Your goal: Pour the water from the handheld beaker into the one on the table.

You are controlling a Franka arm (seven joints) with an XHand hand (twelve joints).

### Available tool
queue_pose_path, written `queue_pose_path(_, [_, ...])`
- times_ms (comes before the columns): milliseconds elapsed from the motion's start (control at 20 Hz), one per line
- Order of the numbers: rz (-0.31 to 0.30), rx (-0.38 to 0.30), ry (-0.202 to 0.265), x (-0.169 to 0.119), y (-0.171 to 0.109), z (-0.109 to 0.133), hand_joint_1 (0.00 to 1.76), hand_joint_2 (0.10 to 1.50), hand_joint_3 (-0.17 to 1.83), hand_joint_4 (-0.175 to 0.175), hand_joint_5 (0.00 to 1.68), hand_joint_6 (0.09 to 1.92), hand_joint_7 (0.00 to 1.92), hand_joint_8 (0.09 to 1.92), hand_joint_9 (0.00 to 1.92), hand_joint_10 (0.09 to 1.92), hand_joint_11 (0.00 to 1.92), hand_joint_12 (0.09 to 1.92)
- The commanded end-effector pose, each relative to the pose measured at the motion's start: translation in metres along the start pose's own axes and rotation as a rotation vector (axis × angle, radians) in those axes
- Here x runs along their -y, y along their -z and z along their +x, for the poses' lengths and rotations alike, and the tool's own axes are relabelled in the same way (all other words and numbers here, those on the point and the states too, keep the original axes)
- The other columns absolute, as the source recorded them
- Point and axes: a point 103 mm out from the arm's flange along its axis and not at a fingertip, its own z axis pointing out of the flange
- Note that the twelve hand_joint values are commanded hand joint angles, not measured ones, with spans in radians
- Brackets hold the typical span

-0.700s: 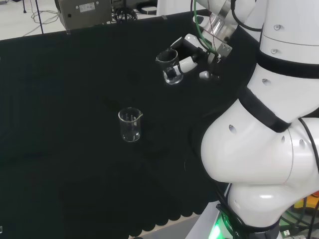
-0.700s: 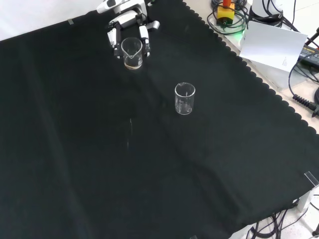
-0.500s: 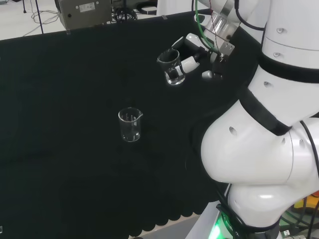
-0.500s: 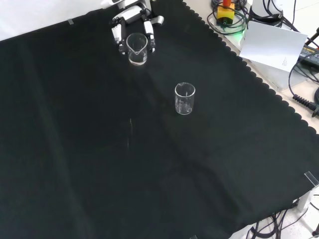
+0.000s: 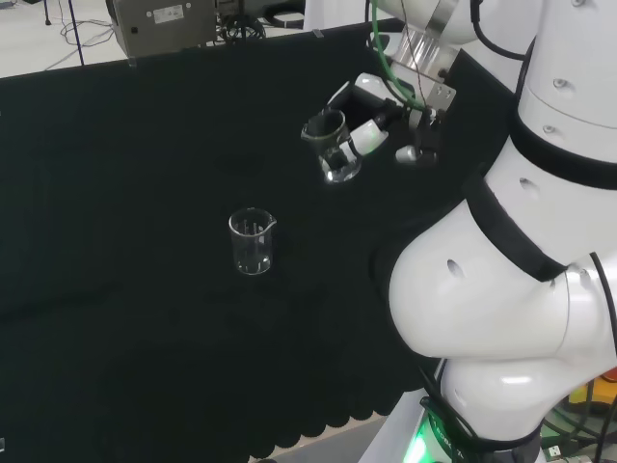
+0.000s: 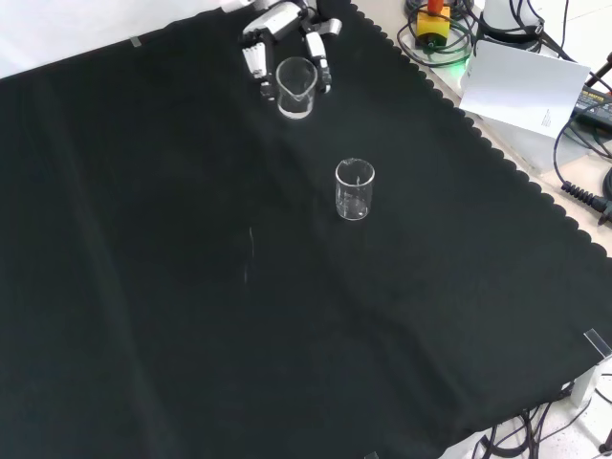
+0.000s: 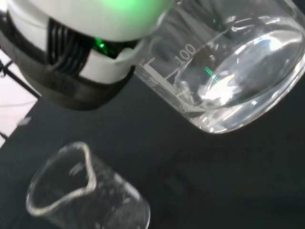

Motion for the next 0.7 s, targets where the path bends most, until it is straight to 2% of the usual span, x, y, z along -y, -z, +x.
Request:
queue_pose_path(50, [0.109,0.109,0.000,0.010,-0.022,0.028,1.31,0.69,0.56,-0.175,1.32,0.52,1.38,0.48,1.75,0.09,1.38,0.59])
queue_pose_path(300, [0.191,0.220,-0.018,0.009,-0.030,0.039,1.31,0.68,0.58,-0.175,1.31,0.54,1.37,0.51,1.75,0.09,1.38,0.60])
queue_pose_path(700, [0.323,0.333,-0.065,0.011,-0.048,0.051,1.31,0.67,0.59,-0.175,1.30,0.56,1.36,0.52,1.75,0.09,1.38,0.60])
